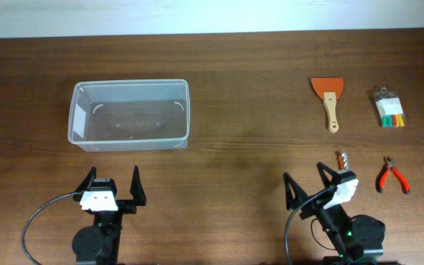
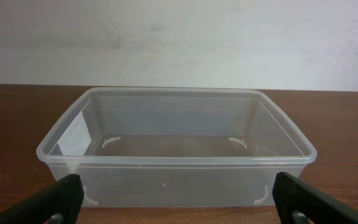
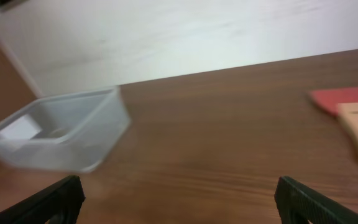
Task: Pack container
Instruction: 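Raise both grippers and swing them toward the clear plastic container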
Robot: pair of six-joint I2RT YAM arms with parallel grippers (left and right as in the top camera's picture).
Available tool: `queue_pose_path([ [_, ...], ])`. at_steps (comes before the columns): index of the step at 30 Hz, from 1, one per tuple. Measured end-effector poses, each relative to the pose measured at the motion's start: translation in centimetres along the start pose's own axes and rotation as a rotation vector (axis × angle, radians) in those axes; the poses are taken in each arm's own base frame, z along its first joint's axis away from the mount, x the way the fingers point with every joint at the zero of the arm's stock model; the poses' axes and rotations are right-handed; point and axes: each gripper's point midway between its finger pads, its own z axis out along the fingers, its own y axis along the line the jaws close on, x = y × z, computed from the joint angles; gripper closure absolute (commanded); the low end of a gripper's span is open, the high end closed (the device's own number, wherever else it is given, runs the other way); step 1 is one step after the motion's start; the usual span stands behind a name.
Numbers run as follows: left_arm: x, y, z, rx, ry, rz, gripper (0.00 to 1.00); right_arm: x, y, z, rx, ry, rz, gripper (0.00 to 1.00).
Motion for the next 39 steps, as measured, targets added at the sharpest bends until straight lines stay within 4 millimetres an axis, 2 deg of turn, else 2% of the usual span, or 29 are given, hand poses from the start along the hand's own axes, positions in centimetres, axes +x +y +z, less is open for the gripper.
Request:
queue_pose_path([
  [9,0.0,0.0,0.0,0.000,0.000,0.000,0.01,1.1,4.4,-0.6,-0.262,0.067,0.000,0.01],
  [14,0.0,0.0,0.0,0.000,0.000,0.000,0.01,1.1,6.0,-1.1,-0.355,0.074,-0.005,0.01],
  [16,0.0,0.0,0.0,0.000,0.000,0.000,0.01,0.1,6.5,-1.3,-0.379,0.033,-0.032,0.01],
  [20,0.0,0.0,0.0,0.000,0.000,0.000,0.01,-3.5,7.3,-1.9,-0.371,-0.056,-0.082,0.01],
  [22,0.0,0.0,0.0,0.000,0.000,0.000,0.01,-6.9,7.7,-2.6,-0.333,-0.103,-0.106,0.01],
  [26,0.0,0.1,0.0,-0.003,0.001,0.000,0.01,-11.9,8.3,-2.7,-0.274,-0.091,-0.105,0.01],
  [28,0.0,0.1,0.0,-0.004,-0.001,0.000,0.01,-13.7,7.9,-1.8,-0.225,0.000,-0.050,0.01],
  [30,0.0,0.1,0.0,-0.005,-0.001,0.000,0.01,-14.4,7.5,-0.8,-0.178,0.135,0.029,0.01],
  [35,0.0,0.1,0.0,-0.006,-0.001,0.000,0.01,-14.1,6.6,0.9,-0.087,0.481,0.220,0.01],
  [39,0.0,0.1,0.0,-0.006,-0.001,0.000,0.01,-13.0,6.0,2.3,-0.054,0.647,0.314,0.01],
])
